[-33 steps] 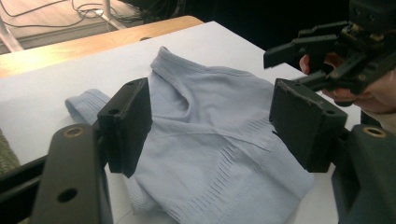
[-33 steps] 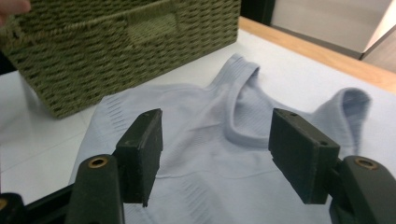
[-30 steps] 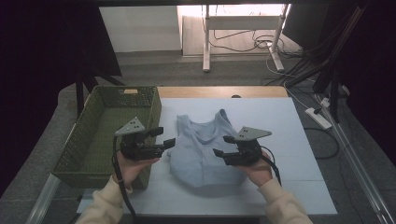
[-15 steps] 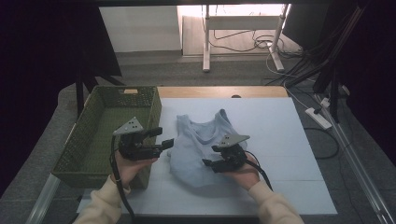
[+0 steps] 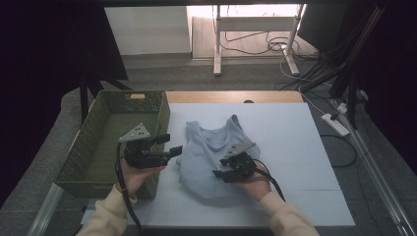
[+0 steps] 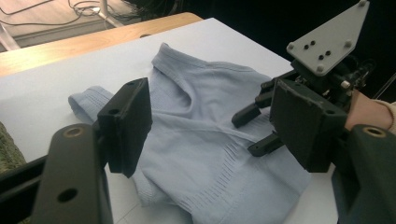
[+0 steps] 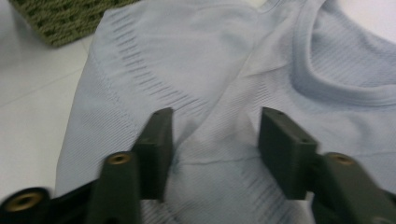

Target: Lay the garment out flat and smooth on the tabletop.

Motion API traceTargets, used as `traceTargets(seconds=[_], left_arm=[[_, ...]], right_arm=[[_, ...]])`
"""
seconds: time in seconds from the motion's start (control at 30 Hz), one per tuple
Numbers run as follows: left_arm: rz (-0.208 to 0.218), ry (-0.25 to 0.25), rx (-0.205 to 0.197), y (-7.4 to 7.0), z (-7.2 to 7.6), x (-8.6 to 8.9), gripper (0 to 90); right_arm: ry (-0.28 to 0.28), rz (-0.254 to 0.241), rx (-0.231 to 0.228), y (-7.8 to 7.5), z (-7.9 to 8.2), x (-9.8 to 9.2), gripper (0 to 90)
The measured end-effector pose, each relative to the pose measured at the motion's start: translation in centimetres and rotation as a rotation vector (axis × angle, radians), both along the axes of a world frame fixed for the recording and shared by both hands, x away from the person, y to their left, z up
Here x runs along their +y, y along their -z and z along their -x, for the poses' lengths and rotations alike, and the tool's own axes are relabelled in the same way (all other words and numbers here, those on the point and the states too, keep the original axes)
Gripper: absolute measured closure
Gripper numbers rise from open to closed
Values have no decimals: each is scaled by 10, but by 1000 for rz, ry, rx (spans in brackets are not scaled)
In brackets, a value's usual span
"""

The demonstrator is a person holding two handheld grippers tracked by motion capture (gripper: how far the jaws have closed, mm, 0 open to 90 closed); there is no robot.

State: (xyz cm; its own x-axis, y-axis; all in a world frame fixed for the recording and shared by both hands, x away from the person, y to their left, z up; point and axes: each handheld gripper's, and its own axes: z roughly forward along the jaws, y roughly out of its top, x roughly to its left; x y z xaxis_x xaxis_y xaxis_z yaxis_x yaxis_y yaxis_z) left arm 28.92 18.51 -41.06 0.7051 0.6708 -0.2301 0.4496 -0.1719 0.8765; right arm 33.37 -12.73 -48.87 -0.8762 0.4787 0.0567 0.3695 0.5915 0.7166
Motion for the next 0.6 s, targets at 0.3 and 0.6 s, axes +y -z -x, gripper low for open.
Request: traceTargets(seconds=[0.3, 0.6], left_arm=[[3, 2, -3, 0, 0, 0, 303], [8, 3, -9, -1, 0, 1, 303]], right_arm=[[-31, 20, 33, 5, -5, 0, 745], [-26, -22, -1, -7, -6, -4, 850]])
